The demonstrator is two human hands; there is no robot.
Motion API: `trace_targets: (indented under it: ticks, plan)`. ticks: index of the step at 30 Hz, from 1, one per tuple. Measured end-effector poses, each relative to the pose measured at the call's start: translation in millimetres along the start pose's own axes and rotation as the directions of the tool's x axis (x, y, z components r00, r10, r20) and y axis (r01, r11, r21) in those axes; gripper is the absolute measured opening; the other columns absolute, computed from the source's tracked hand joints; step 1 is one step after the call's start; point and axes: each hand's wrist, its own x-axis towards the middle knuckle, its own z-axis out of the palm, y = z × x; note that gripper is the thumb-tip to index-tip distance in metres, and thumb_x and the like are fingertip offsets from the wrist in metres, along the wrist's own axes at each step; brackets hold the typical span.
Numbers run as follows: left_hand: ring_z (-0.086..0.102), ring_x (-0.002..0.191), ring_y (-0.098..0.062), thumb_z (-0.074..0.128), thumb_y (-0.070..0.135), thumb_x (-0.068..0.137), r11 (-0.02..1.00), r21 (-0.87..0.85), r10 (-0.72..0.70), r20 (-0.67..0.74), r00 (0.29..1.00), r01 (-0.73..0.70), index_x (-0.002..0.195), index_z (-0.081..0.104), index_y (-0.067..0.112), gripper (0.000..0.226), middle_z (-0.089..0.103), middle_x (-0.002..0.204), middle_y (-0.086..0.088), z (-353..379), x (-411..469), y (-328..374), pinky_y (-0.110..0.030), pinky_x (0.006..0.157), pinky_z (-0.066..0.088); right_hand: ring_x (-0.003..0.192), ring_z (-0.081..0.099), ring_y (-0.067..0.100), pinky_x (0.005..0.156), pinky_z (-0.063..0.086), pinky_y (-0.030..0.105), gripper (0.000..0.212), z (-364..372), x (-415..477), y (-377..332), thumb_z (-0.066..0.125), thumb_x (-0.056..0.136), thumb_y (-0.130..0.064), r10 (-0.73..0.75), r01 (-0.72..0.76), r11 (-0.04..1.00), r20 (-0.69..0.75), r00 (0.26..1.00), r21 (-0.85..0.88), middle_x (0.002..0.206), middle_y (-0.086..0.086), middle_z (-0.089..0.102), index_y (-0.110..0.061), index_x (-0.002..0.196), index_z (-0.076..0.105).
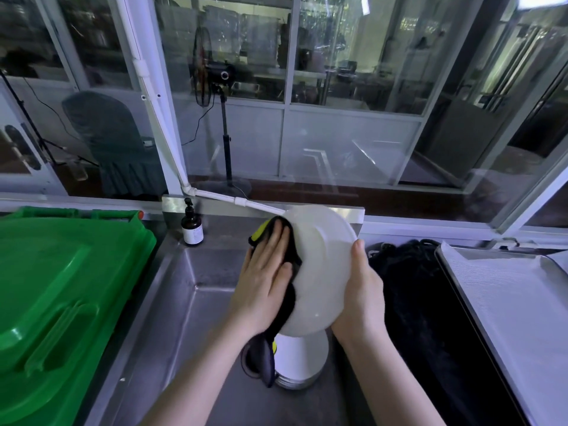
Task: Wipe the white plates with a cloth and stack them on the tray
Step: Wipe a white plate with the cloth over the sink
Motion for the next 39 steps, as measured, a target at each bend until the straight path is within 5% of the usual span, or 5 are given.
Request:
trace_targets:
  ticks: [10, 17, 23, 31, 39]
  plan:
    - [0.017, 0.147, 0.001, 0.022, 0.037, 0.101, 0.989, 0.055, 0.128, 0.108, 0.986, -0.134, 0.157, 0.01, 0.035, 0.057, 0.004, 0.164, 0.02, 16.8, -14.1, 29.3, -0.039, 0.122, 0.004, 0.09, 0.076, 0.014, 0.069, 0.058, 0.024, 0.041, -2.8, -12.0, 12.7, 0.05, 0.101, -0.047, 0.038, -0.038, 0.999, 0.045, 0.998, -0.009, 0.094, 0.001, 0.079, -0.024, 0.087, 0.082]
    - [-0.014, 0.148, 0.001, 0.022, 0.042, 0.096, 0.994, -0.002, -0.109, 0.079, 0.991, 0.109, 0.148, -0.001, 0.049, 0.057, -0.011, 0.157, 0.032, 5.2, -2.7, 16.3, -0.044, 0.121, -0.006, 0.058, 0.071, 0.005, 0.042, 0.047, 0.014, 0.051, -6.0, -9.3, -4.2, 0.051, 0.099, -0.054, -0.013, 0.01, 0.996, -0.03, 0.999, -0.09, 0.071, -0.006, 0.076, -0.019, 0.075, 0.079]
    - [0.032, 0.142, -0.013, 0.026, 0.045, 0.101, 0.985, 0.034, 0.165, 0.113, 0.98, -0.17, 0.157, 0.012, 0.037, 0.058, 0.009, 0.164, 0.02, 31.3, -26.6, 29.5, -0.057, 0.118, 0.013, 0.088, 0.076, 0.017, 0.08, 0.057, 0.036, 0.047, -7.9, -8.0, -4.8, 0.053, 0.096, -0.055, 0.013, -0.017, 0.999, -0.118, 0.993, -0.03, 0.093, 0.003, 0.079, -0.016, 0.095, 0.078]
    - [0.018, 0.146, -0.002, 0.024, 0.047, 0.096, 0.917, -0.352, -0.144, 0.144, 0.979, 0.187, 0.145, 0.021, 0.049, 0.049, 0.018, 0.154, 0.032, 63.9, 18.2, -1.2, -0.032, 0.122, 0.014, 0.071, 0.049, 0.024, 0.066, 0.04, 0.038, 0.083, -27.1, -33.9, -1.5, 0.063, 0.082, -0.067, -0.08, 0.057, 0.987, -0.153, 0.985, -0.151, 0.077, 0.011, 0.055, 0.015, 0.087, 0.05]
    - [0.061, 0.092, -0.03, 0.037, 0.023, 0.106, 0.946, -0.219, -0.23, 0.073, 0.97, 0.241, 0.107, 0.062, 0.019, 0.026, 0.071, 0.101, -0.011, 88.2, 31.2, 3.4, -0.024, 0.064, 0.026, 0.075, 0.071, 0.024, 0.065, 0.055, 0.039, 0.013, -75.6, -50.8, -39.9, 0.083, 0.08, -0.027, -0.174, 0.143, 0.902, -0.04, 0.984, -0.407, 0.085, 0.013, 0.075, -0.018, 0.086, 0.075]
